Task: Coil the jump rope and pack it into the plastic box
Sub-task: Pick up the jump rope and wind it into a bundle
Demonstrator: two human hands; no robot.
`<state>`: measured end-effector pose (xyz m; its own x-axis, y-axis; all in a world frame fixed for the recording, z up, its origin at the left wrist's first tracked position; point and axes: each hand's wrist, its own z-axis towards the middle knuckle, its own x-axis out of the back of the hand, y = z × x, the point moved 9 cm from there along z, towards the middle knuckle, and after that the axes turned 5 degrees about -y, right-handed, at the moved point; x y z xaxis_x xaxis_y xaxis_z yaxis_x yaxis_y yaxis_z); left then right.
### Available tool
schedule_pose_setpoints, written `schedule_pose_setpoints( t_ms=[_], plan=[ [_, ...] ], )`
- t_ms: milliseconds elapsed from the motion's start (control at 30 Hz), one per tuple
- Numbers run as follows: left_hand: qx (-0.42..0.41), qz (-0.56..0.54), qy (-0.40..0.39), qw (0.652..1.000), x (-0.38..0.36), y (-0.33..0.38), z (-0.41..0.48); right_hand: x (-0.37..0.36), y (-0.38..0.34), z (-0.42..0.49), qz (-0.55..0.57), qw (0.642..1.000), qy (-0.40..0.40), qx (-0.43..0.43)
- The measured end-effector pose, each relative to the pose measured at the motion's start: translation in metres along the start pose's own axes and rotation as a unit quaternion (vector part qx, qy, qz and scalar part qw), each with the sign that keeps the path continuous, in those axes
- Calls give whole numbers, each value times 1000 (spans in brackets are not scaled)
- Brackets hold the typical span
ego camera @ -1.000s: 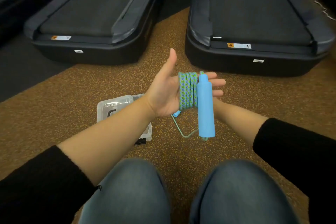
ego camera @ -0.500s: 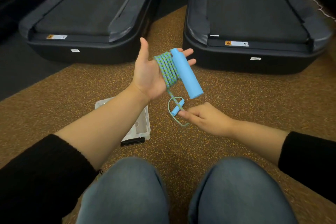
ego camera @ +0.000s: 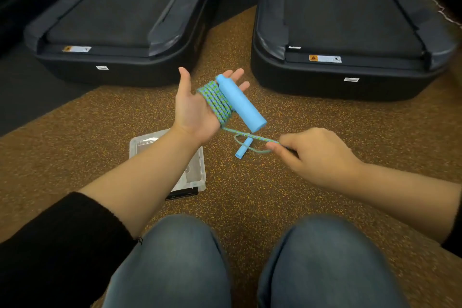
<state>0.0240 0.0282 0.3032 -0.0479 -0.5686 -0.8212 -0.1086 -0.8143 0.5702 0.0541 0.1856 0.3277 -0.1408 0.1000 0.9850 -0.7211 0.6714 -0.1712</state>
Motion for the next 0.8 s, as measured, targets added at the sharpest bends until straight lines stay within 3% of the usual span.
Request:
schedule_pose_setpoints(
  t_ms=[167,400,500,633,800],
  plan=[
    [2,-70,-47,996,-14,1,-2,-14,18,-4,-24,997,-44,-52],
    [15,-111,-97,989,-43,-3,-8,-20,60,2,11,987,6,-160],
    [0,-74,-60,995,-35,0,-5,-8,55,-7,31,987,72,-138],
    [-12,-56,-13,998,-16,-1,-1,13,23,-25,-18,986,158,-44],
    [-33,-11,22,999,-19,-8,6,33,14,-32,-44,974,216,-58]
  ],
)
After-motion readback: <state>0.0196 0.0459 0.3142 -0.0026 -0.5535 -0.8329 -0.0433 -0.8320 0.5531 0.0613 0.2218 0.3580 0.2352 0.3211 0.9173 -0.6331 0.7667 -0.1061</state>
